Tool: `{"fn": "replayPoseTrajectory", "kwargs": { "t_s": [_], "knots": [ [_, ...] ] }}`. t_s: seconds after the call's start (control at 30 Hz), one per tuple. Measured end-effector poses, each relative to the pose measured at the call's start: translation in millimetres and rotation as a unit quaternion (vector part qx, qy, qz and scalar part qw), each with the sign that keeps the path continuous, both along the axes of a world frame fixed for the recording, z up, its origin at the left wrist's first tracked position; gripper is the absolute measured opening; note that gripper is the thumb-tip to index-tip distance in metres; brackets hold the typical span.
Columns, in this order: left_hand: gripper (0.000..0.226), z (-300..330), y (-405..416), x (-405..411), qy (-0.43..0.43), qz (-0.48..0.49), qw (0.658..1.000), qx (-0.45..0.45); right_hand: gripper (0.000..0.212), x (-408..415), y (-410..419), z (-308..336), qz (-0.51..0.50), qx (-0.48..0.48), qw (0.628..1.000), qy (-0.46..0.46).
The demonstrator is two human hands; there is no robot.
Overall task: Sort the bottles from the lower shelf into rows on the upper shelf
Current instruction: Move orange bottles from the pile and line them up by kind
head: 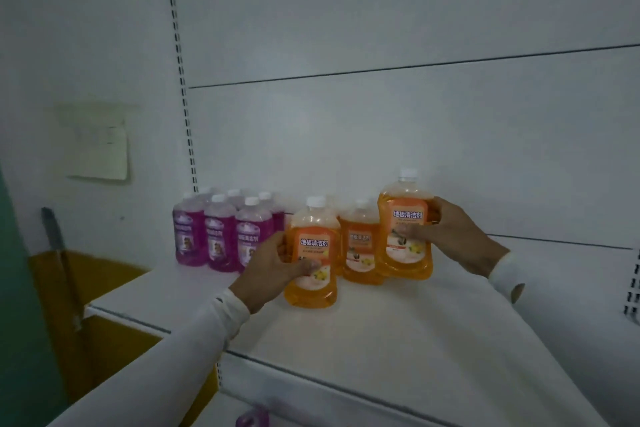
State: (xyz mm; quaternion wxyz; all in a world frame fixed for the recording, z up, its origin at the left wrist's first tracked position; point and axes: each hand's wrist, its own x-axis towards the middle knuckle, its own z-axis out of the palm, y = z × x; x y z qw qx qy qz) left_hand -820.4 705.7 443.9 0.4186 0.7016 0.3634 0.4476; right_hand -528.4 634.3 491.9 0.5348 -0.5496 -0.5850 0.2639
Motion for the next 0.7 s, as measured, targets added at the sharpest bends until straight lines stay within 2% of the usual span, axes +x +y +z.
{"fn": "replayPoseTrajectory", "kwargs": {
  "t_s": [0.2, 0.3, 0.53, 0.7],
  "knots": [
    [0.050, -13.4, 40.5, 20.2, 0.010, -0.130, 0.992, -0.005, 0.065, 0.5, -8.6, -22.8, -0.104, -0.040, 0.994, -0.001],
    [0.054, -23.9, 50.1, 22.6, 0.020, -0.162, 0.986, -0.014, 0.058, 1.6, -13.5, -34.4, -0.132, -0.049, 0.990, -0.005],
    [0.054, -36.4, 69.1, 8.0, 0.001, -0.158, 0.986, -0.045, 0.047, 3.6, 8.0, -60.0, -0.138, -0.074, 0.988, -0.001],
    [0.064, -35.4, 82.7, -6.0, 0.020, -0.161, 0.986, -0.039, 0.059, 9.4, 31.4, -64.4, -0.126, -0.077, 0.989, -0.026]
  ]
}}
